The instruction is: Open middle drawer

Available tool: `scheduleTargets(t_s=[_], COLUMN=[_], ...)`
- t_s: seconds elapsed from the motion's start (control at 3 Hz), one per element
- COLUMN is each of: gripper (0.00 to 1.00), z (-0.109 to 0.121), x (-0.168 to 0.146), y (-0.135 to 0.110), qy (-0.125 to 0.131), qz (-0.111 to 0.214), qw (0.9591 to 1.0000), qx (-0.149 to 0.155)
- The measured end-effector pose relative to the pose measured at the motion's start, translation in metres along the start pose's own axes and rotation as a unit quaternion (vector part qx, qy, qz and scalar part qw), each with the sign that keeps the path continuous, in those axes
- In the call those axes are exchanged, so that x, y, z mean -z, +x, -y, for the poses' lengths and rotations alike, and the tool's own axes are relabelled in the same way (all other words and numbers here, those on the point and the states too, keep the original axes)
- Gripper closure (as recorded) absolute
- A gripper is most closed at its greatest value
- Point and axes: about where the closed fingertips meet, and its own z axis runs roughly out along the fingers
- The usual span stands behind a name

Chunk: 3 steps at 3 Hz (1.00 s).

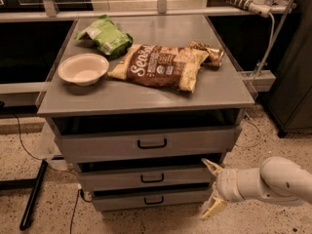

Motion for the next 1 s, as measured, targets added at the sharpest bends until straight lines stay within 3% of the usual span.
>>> scheduleTargets(t_s=[0.33,0.67,1.0], gripper=[0.0,0.0,0.0], z=[-0.001,0.015,0.029], x=[-0.013,-0.04,-0.065], y=[0.006,0.026,0.041], qy=[0.011,0.032,0.039], qz=[-0.021,-0.033,-0.02], qw=[0.9996,0.9977,0.9949], qx=[0.015,0.05,0.091])
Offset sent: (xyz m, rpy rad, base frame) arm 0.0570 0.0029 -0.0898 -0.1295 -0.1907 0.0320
